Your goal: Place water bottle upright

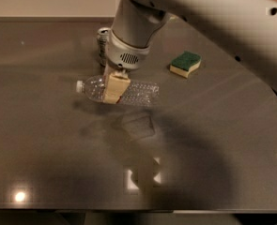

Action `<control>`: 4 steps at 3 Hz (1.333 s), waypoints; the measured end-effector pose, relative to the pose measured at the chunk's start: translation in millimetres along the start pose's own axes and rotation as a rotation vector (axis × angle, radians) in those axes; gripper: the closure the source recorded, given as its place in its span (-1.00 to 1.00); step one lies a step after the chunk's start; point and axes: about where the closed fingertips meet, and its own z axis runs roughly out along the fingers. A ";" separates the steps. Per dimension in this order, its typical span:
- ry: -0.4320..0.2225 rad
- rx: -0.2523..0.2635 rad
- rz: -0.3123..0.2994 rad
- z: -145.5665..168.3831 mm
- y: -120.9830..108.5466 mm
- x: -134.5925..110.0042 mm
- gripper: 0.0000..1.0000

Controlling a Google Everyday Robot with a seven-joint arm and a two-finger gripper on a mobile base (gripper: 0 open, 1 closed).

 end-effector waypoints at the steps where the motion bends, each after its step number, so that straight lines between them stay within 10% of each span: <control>1: -0.192 0.029 0.046 -37.8 0.1 16.7 1.00; 4: -0.766 0.159 0.161 -111.3 -1.7 48.6 1.00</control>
Offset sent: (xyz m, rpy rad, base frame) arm 0.0056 -0.1032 0.0929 0.7470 0.0444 -0.1512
